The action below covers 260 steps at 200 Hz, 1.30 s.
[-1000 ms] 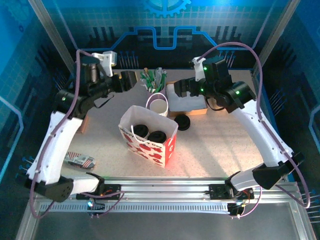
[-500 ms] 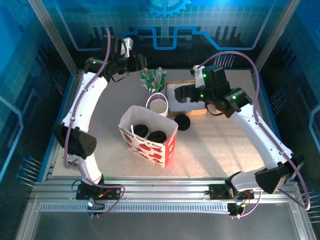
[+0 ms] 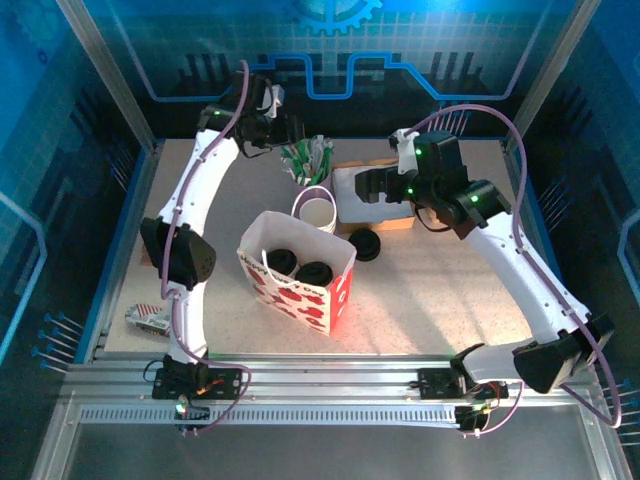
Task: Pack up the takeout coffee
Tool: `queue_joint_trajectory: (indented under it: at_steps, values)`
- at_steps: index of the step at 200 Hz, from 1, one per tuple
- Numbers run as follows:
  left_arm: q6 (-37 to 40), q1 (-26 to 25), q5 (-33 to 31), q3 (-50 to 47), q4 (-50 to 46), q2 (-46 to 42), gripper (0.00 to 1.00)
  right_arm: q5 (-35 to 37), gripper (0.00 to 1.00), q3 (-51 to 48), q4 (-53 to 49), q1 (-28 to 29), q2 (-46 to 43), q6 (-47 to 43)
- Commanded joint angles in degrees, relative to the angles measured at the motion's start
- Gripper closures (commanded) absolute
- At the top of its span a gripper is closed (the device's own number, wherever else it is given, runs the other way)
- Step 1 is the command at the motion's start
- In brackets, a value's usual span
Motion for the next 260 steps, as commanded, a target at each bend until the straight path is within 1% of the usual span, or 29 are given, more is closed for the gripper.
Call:
queue_joint_trajectory:
  at_steps: [1,21,57,81,103,154,179,194,212,260]
  values:
    - [1.70,-0.65,1.47,3.50,-2.32,2.85,0.46,-1.44,0.02,0.57,2.66,-0.79,1.57,0.81]
    - [2.12,-0.92,0.85,5.87,-3.44,5.16,0.51,-2.11,0.02,1.24,2.94,-0.95,2.52,0.74]
    - [3.01,-1.40,-1.06,7.06,-4.37,7.64,0.54,-3.36,0.02,0.98,3.86,-0.93,3.29,0.69]
    - [3.79,-2.07,-2.25,8.02,-4.72,8.84,0.53,-4.06,0.02,0.83,4.16,-1.01,3.96,0.61]
    - [4.84,-2.75,-4.77,9.41,-5.53,10.16,0.56,-4.86,0.02,0.98,4.45,-1.01,4.26,0.68]
    - [5.90,-3.55,-8.78,10.24,-5.88,10.66,0.72,-6.10,0.02,0.36,4.79,-1.01,4.10,0.83]
    - [5.97,-3.82,-9.11,11.32,-6.02,10.64,0.79,-6.46,0.02,0.40,4.81,-1.01,4.00,0.89]
    - [6.02,-3.91,-9.42,11.44,-6.31,10.65,0.85,-6.47,0.02,0.36,4.80,-1.03,3.76,0.86]
    - [6.17,-4.25,-10.29,11.63,-6.59,10.13,0.95,-6.52,0.02,0.14,4.87,-1.01,3.48,0.84]
    - [5.94,-5.05,-10.62,11.98,-6.33,7.24,1.00,-7.37,0.02,0.14,4.84,-0.90,3.48,1.12]
